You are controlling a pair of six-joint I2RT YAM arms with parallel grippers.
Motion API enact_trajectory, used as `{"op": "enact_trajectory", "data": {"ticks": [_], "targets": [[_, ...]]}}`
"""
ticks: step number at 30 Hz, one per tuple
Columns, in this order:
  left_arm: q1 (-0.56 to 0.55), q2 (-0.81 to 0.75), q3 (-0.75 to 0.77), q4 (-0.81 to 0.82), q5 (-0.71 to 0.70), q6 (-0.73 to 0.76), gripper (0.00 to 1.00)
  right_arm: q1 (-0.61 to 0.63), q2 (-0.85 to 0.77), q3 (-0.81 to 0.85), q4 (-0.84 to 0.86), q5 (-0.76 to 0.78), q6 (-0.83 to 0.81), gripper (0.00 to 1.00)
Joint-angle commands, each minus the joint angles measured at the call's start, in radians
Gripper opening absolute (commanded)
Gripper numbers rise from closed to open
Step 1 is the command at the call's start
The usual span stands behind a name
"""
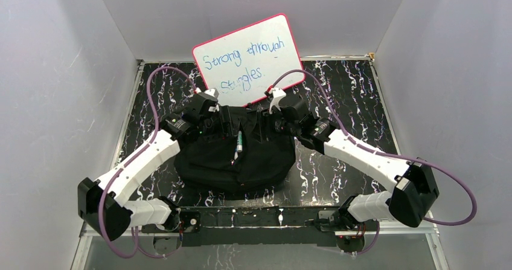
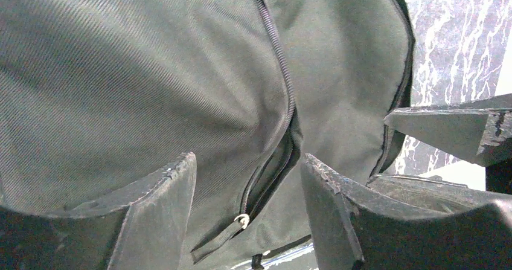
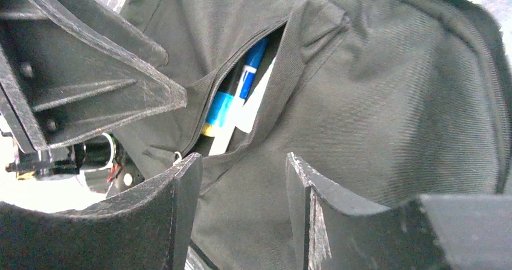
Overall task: Pack the student bag
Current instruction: Zip the student bag at the center of the board.
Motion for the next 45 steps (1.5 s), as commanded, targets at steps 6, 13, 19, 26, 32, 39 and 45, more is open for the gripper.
{"op": "enact_trajectory", "data": {"ticks": [6, 13, 19, 26, 32, 39, 45], "targets": [[-0.002, -0.07, -0.092, 0.006, -0.062, -0.052, 0.51, -0.002, 0.065, 0.018, 0.024, -0.171, -0.047, 0.57], [-0.01, 0.004, -0.07, 0.045, 0.002, -0.02, 0.25, -0.002, 0.054, -0.014, 0.053, -0.179, -0.038, 0.49], [-0.024, 0.03, -0.101, 0.043, 0.002, -0.01, 0.19, -0.003, 0.039, -0.032, 0.065, -0.172, -0.024, 0.48], [-0.027, -0.041, -0.192, -0.011, -0.05, -0.044, 0.23, -0.002, 0.041, -0.016, 0.065, -0.199, -0.052, 0.48], [-0.028, -0.054, -0.217, -0.016, -0.048, -0.06, 0.25, 0.004, 0.054, 0.03, 0.073, -0.268, -0.124, 0.48], [-0.028, -0.161, -0.169, -0.049, -0.147, -0.117, 0.39, 0.106, 0.085, 0.084, 0.092, -0.265, -0.289, 0.51], [-0.026, -0.298, -0.204, -0.157, -0.333, -0.276, 0.47, 0.191, 0.051, 0.028, 0.194, -0.287, -0.521, 0.52]]}}
